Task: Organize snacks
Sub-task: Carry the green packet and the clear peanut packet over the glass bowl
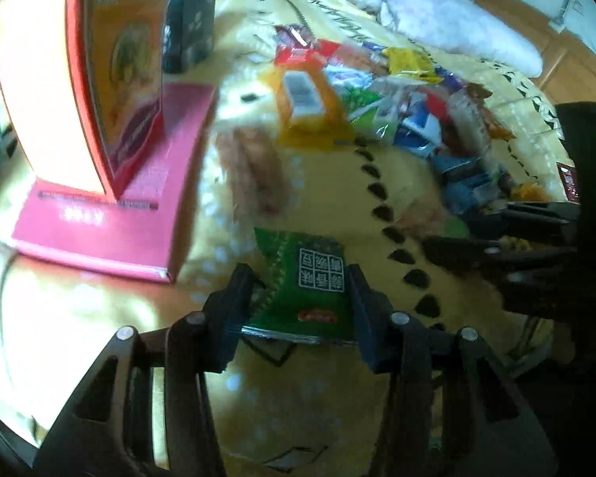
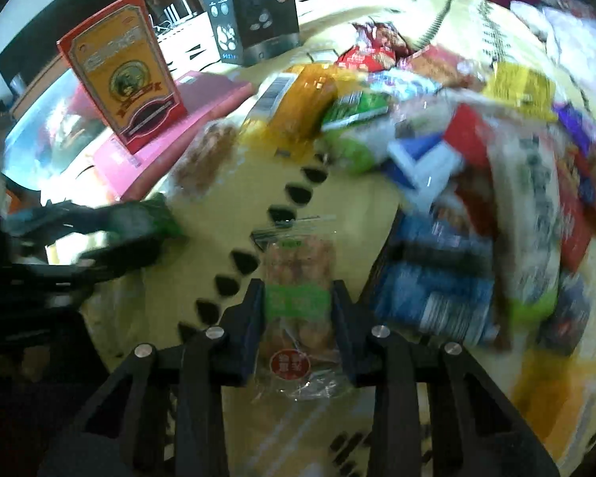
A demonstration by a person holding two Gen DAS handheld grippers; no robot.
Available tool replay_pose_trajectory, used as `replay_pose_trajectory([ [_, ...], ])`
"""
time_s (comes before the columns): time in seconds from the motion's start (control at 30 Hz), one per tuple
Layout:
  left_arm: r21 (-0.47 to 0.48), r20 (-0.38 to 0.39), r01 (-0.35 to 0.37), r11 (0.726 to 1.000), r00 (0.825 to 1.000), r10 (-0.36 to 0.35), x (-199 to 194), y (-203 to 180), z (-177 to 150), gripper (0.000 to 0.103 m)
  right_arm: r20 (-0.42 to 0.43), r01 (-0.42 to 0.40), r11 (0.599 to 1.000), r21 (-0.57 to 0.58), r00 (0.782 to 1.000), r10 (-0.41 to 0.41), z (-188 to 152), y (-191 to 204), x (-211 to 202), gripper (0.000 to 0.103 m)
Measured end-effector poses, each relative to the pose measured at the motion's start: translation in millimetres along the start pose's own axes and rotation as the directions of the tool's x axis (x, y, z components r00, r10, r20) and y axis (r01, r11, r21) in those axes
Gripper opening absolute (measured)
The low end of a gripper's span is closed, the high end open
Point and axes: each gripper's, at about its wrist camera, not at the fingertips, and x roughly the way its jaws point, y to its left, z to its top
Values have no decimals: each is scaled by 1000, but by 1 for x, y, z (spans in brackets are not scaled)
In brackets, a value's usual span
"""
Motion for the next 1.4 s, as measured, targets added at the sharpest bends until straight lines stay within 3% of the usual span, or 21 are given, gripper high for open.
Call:
replay_pose_trajectory([
  [0.23,33,22,-43,999,999,42,2,-8,-2,51,7,3,1000,25,1000,-3,-7,0,-1,42],
  [0.43,54,31,-30,998,999,29,-11,-17,6,46,40,25,999,31,999,-26,-9,2,-9,36],
  [0.6,98,146,-6,995,989,-9,-64,-35,28,46,155,43,997,58,987,-51,5,3,-54,36],
  [0.73,119,270,-18,993,963,-15,-115,-36,56,46,261,60,996,71,962,-77,35,6,-99,36],
  [0.87,38,386,-70,997,921,49,-168,4,92,46,379,55,998,44,923,-68,88,23,-146,36],
  [0.93,-28,437,-116,993,892,116,-197,37,107,46,422,44,999,8,905,-43,115,40,-163,36],
  [1.1,-201,476,-210,957,833,283,-249,130,125,46,504,-19,991,-135,859,86,189,115,-192,36],
  [1.23,-337,440,-255,906,809,391,-275,211,136,46,483,-136,961,-240,842,240,244,184,-189,36],
  [1.4,-440,372,-284,852,806,460,-279,278,144,46,390,-233,908,-348,845,366,287,276,-160,36],
])
